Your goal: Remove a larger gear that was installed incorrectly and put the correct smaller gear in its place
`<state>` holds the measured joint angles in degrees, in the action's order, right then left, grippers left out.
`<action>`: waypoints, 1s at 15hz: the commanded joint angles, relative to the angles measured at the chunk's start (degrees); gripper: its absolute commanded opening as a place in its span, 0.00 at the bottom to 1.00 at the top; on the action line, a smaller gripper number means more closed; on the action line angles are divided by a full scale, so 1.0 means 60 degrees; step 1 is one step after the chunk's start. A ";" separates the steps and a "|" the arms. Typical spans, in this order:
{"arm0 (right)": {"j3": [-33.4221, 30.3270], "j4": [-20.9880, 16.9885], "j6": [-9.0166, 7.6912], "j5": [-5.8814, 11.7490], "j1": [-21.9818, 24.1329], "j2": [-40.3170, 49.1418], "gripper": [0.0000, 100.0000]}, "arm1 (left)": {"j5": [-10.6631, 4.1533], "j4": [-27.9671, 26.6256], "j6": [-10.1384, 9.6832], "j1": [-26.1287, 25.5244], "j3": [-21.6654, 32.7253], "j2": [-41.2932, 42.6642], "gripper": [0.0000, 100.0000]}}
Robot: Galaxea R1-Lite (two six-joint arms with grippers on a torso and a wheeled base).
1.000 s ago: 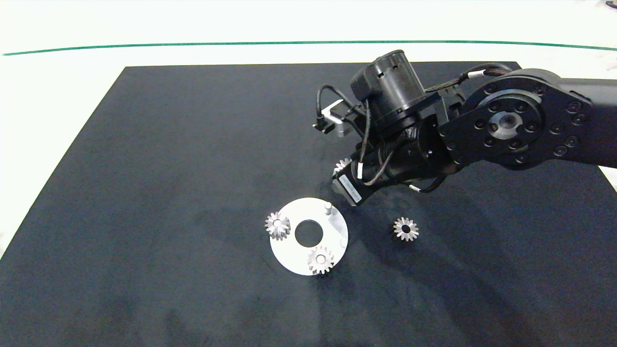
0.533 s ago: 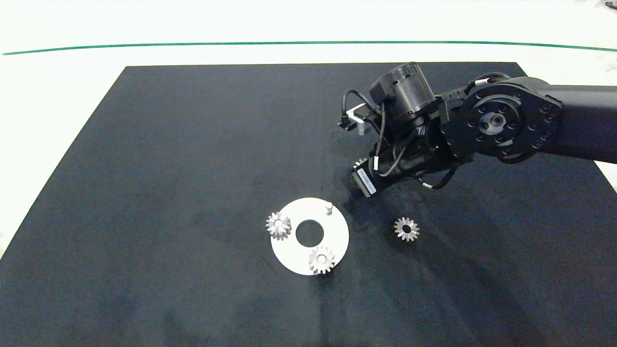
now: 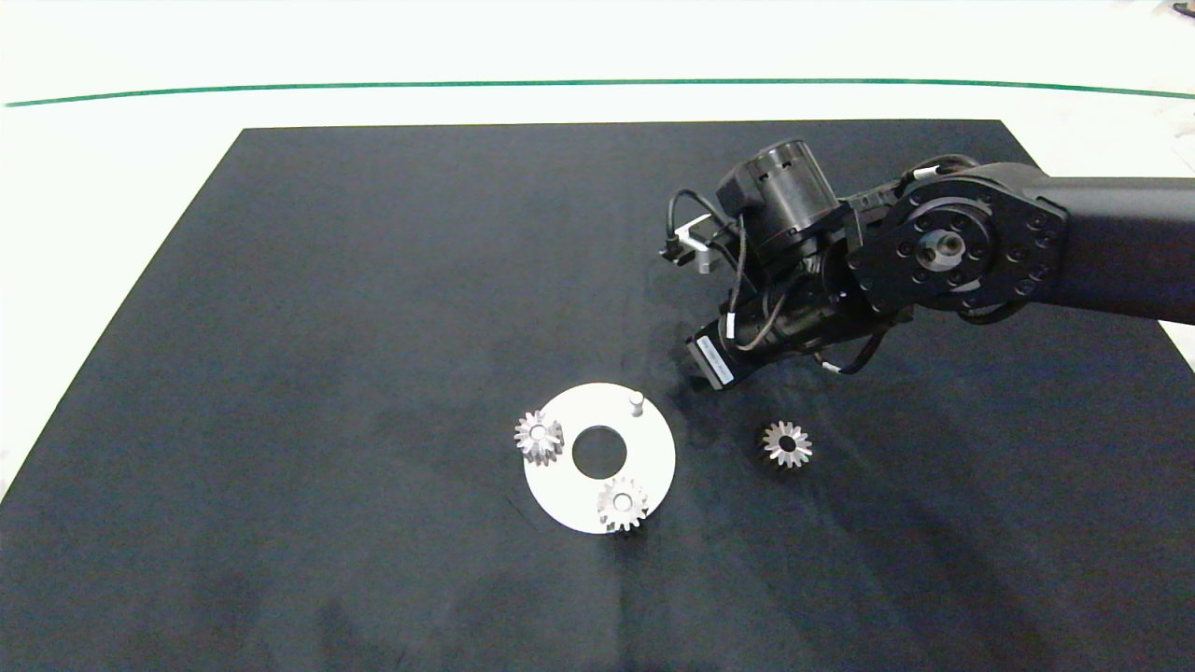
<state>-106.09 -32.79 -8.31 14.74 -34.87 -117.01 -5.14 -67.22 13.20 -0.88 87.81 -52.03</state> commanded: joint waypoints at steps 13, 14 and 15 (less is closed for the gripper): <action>0.4763 0.1144 -0.0050 0.0092 -0.0664 0.2904 1.00 | -0.0007 -0.0076 0.0070 0.0000 -0.0016 0.0058 1.00; 0.4763 0.1291 -0.0050 0.0092 -0.0591 0.2787 0.98 | -0.0007 -0.0061 0.0070 0.0000 -0.0016 0.0058 1.00; 0.4777 0.1305 -0.0050 0.0092 -0.0517 0.2728 0.97 | -0.0007 -0.0061 0.0070 0.0000 -0.0016 0.0058 1.00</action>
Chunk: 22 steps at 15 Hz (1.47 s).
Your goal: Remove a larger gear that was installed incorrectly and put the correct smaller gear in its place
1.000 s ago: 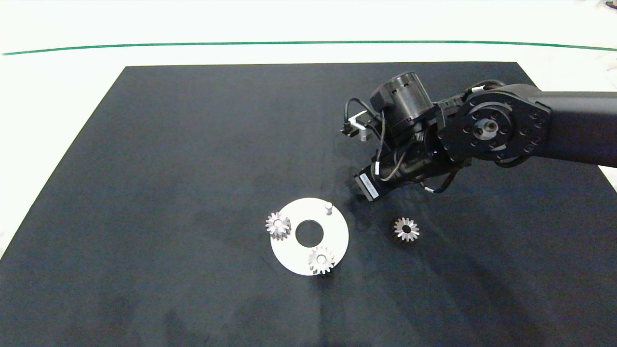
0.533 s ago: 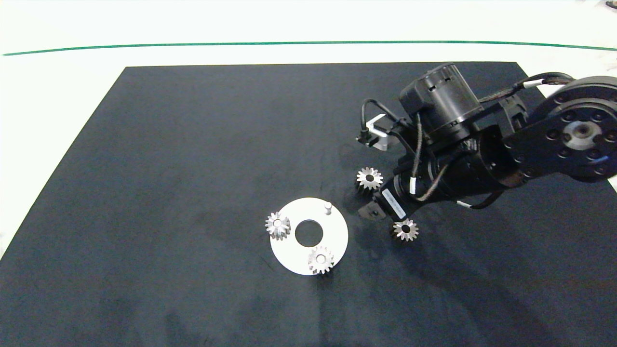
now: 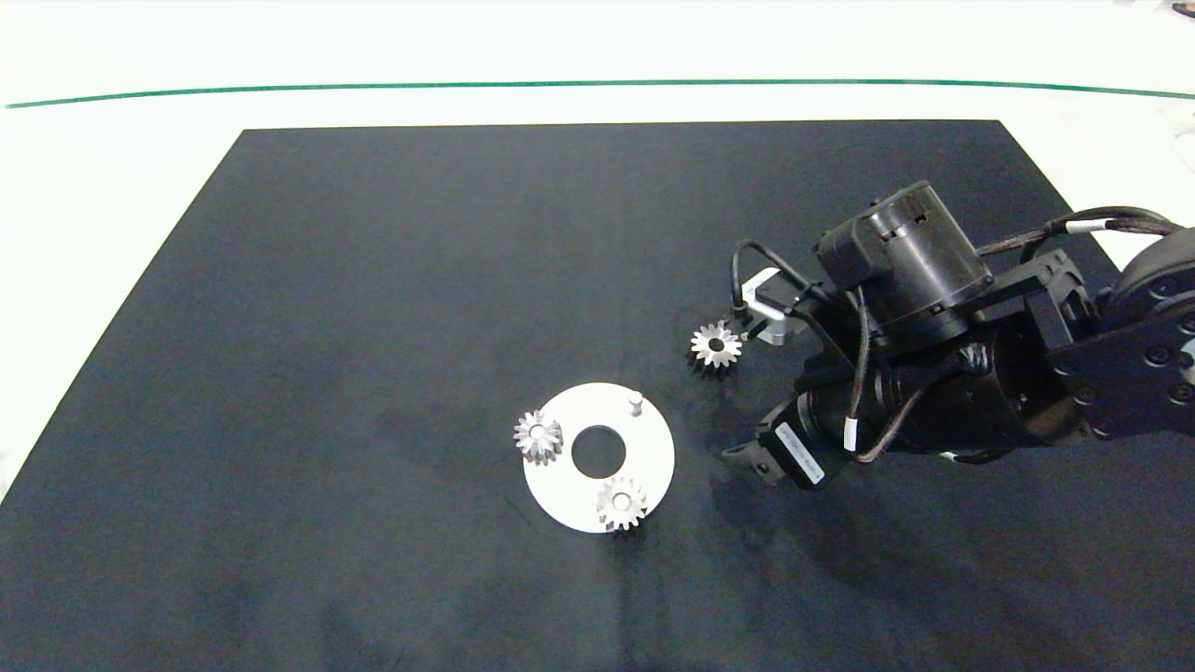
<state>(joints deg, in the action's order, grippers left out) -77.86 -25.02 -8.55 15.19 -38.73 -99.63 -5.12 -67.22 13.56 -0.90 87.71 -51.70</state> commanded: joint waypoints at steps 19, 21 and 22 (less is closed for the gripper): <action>0.1082 0.0639 0.0956 0.0032 0.0434 -0.0050 0.59 | -0.0040 -0.0061 0.0026 -0.0187 -0.0058 0.0003 1.00; 0.1068 0.0668 0.0956 0.0032 0.0434 -0.0094 0.55 | -0.0040 -0.0061 0.0026 -0.0187 -0.0058 0.0018 1.00; 0.1082 0.0756 0.0956 0.0047 0.0434 -0.0108 0.53 | -0.0040 -0.0061 0.0026 -0.0187 -0.0043 0.0077 1.00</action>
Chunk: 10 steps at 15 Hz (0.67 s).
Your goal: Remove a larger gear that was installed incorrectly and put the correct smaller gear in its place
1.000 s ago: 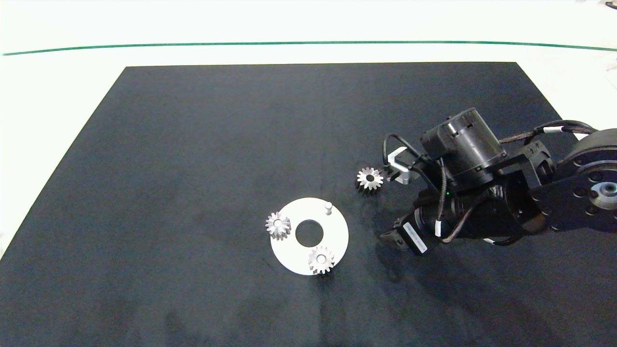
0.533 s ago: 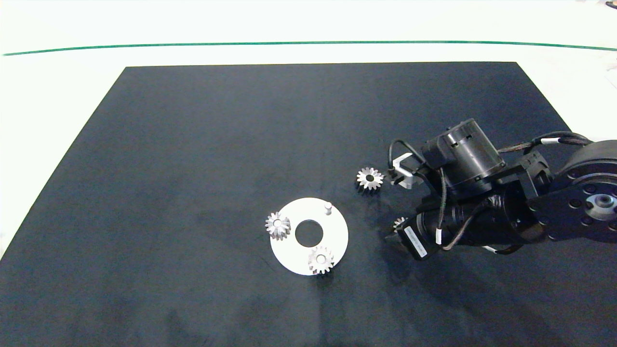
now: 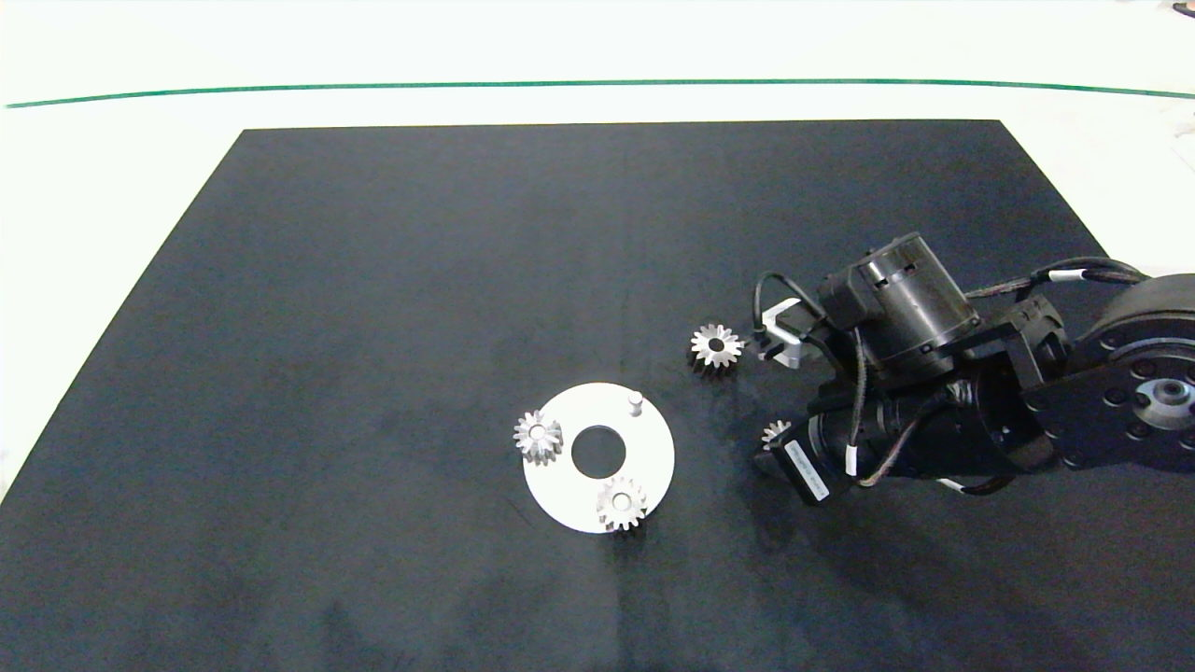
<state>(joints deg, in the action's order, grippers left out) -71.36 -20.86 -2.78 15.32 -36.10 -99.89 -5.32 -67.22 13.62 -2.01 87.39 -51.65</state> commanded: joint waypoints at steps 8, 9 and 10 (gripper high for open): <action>0.0146 0.0063 -0.0006 0.0024 0.0054 -0.0285 0.37 | -0.0008 -0.0061 0.0030 -0.0002 0.0009 0.0156 1.00; 0.0146 0.0063 -0.0006 0.0024 0.0054 -0.0344 0.34 | -0.0008 -0.0061 0.0030 -0.0002 0.0009 0.0156 1.00; 0.0146 0.0063 -0.0006 0.0024 0.0054 -0.0359 0.32 | -0.0008 -0.0061 0.0030 -0.0002 0.0009 0.0156 1.00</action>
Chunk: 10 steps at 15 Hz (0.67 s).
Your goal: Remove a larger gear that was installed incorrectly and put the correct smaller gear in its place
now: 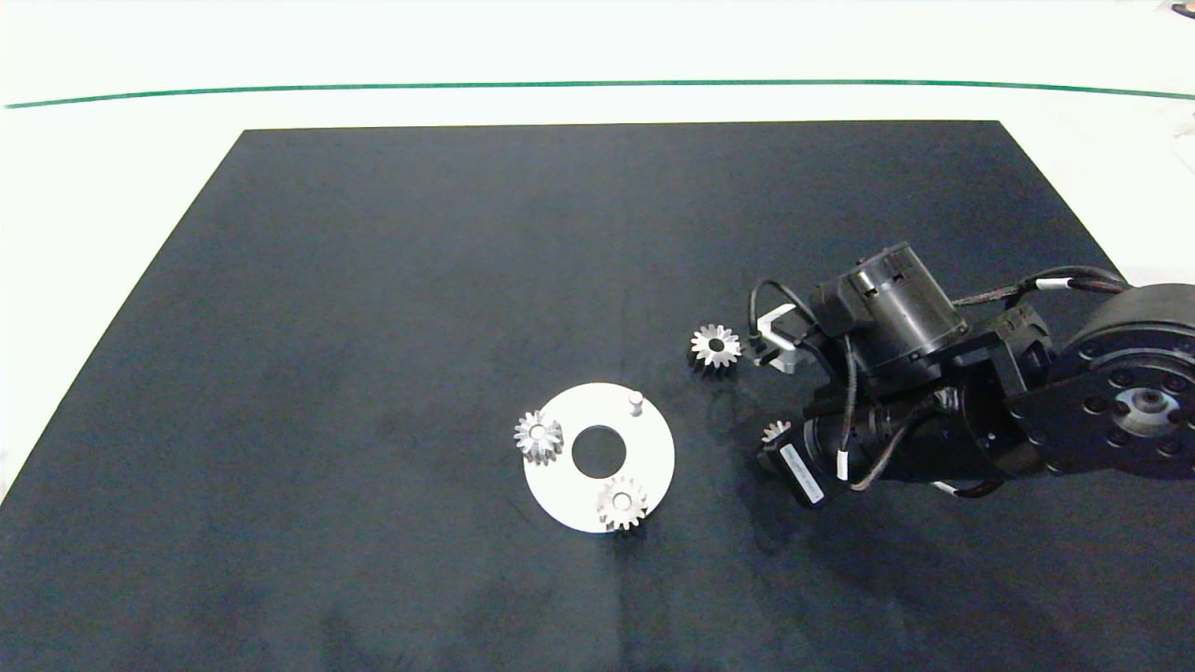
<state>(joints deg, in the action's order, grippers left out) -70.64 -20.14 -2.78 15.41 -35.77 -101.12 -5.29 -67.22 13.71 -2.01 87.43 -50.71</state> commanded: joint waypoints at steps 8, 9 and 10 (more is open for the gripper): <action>-0.0443 0.0368 -0.0342 0.0449 -0.1158 0.0799 0.28 | -0.0012 -0.0061 0.0014 -0.0002 0.0003 0.0000 1.00; -0.0677 0.0368 -0.0416 0.0596 -0.1334 0.0799 0.28 | -0.0012 -0.0061 0.0014 -0.0002 0.0003 0.0000 1.00; -0.0941 0.0368 -0.0460 0.0611 -0.1480 0.0784 0.28 | -0.0012 -0.0061 0.0014 -0.0002 0.0003 0.0000 1.00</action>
<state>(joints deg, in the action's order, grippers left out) -74.80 -17.94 -5.32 18.85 -43.30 -97.44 -5.29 -67.22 13.71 -2.04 87.43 -50.63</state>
